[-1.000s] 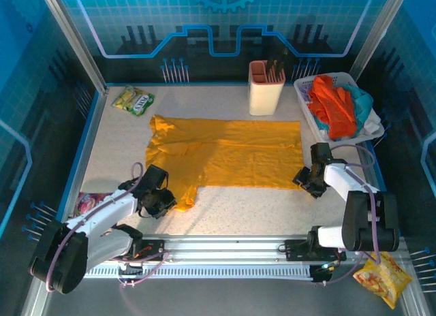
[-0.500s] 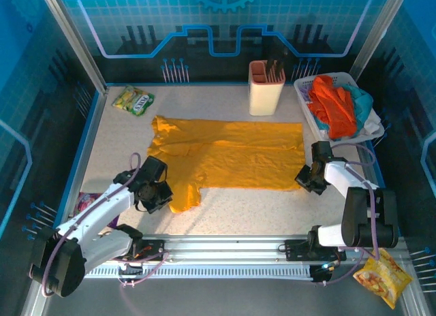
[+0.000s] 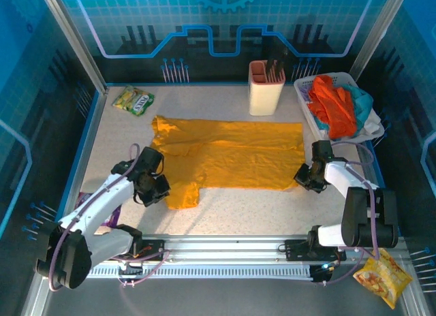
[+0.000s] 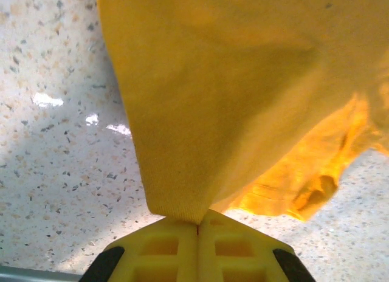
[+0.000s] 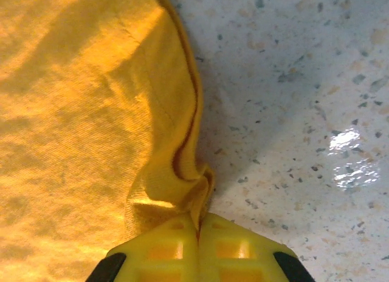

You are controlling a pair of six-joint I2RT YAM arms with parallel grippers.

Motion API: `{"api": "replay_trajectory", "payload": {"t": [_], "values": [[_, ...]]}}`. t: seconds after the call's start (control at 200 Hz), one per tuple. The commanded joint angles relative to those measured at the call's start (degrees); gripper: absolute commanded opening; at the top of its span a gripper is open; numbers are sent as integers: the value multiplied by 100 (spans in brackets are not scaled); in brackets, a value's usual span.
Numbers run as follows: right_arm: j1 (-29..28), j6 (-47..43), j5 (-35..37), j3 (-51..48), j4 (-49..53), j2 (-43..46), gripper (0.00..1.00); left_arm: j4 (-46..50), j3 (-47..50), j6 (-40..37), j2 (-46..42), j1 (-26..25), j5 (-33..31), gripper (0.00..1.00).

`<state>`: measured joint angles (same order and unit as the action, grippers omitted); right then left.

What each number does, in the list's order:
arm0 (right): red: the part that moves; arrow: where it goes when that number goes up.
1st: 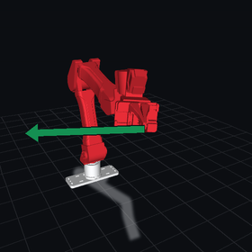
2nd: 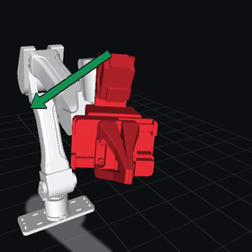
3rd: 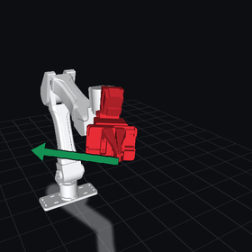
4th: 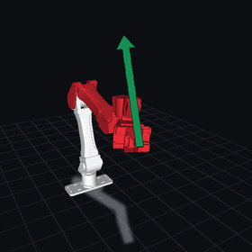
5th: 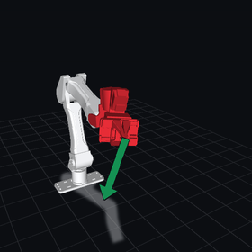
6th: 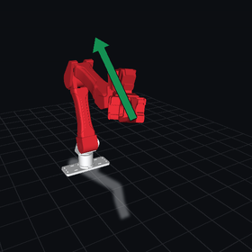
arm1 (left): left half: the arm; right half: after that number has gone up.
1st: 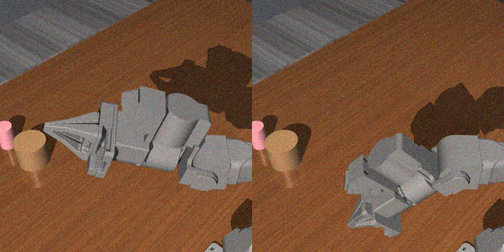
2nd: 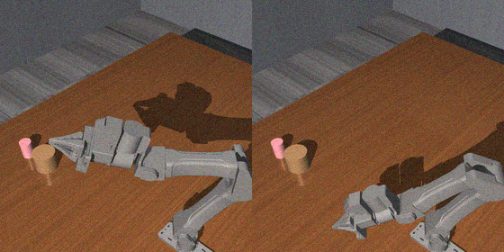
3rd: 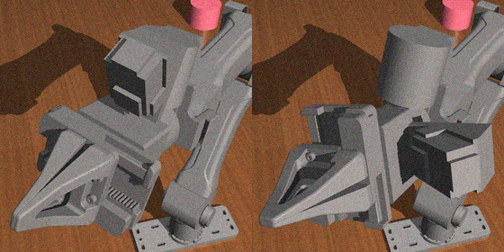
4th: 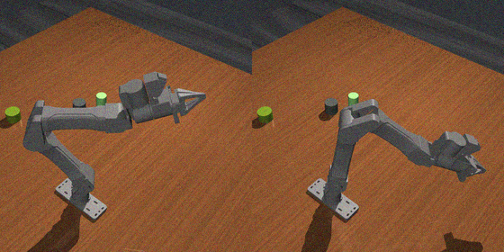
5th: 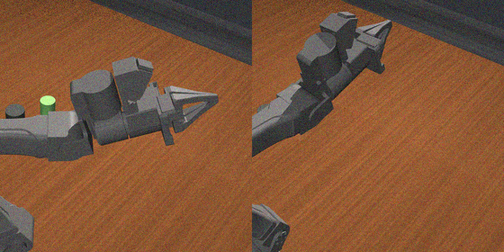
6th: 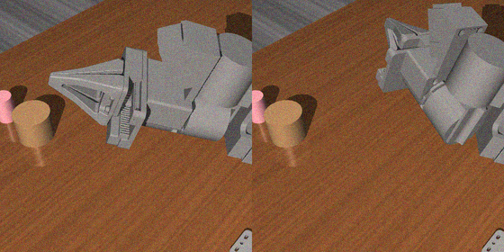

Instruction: Fold and stack the t-shirts

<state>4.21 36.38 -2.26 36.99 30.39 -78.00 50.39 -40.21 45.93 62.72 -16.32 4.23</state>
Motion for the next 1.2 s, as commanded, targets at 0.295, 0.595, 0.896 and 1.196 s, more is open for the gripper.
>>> {"api": "replay_trajectory", "payload": {"t": [0.295,0.595,0.896,1.196], "values": [[234,-36,-304,772,230,-107,5,159,-1190,-891,313,752,618,0],[421,-4,-345,1307,310,-581,4,-65,-2138,-1307,972,1198,735,0],[560,100,-543,1655,356,-838,4,-352,-2744,-1596,1945,1442,738,0],[642,314,-774,1823,224,-1185,4,-426,-3600,-1820,2778,1473,746,0]]}}
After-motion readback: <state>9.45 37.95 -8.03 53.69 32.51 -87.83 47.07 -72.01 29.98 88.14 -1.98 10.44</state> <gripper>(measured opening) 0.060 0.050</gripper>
